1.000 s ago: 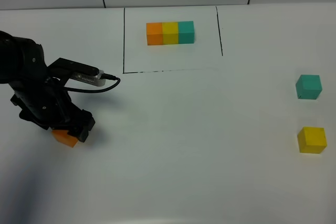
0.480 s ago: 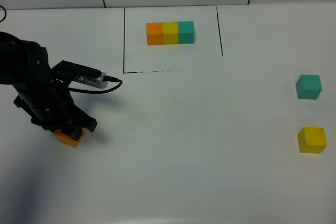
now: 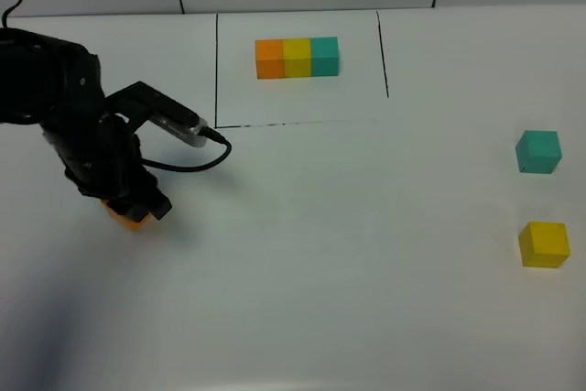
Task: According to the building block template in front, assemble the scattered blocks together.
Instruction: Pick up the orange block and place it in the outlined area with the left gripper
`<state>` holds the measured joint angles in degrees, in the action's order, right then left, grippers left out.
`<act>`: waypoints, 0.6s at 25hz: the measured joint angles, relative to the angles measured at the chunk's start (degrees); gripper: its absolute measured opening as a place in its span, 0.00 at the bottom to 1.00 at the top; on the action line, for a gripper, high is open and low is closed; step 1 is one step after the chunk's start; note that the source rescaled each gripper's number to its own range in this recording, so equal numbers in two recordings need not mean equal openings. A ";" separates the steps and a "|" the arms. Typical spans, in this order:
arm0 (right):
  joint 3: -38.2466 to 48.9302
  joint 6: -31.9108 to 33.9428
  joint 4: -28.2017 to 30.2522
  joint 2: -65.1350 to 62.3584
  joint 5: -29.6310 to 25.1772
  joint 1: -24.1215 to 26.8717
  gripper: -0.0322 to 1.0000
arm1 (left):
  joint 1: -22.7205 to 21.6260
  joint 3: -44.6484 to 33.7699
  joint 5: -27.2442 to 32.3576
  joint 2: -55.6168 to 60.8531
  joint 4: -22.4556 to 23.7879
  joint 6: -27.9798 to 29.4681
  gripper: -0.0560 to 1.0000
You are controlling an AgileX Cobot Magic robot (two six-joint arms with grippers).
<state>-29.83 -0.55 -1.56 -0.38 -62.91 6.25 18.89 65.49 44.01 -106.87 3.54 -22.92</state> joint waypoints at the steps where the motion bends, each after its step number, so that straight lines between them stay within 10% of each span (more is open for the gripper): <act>1: 0.00 0.00 0.00 0.00 0.00 0.00 0.85 | 0.68 1.56 0.74 -0.37 0.16 -3.17 0.05; 15: 0.00 0.00 0.00 0.00 0.00 0.00 0.85 | 11.67 33.88 16.75 -18.97 0.40 -23.92 0.05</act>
<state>-29.83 -0.55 -1.56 -0.38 -62.91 6.25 30.56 99.37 60.75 -125.84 3.94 -46.83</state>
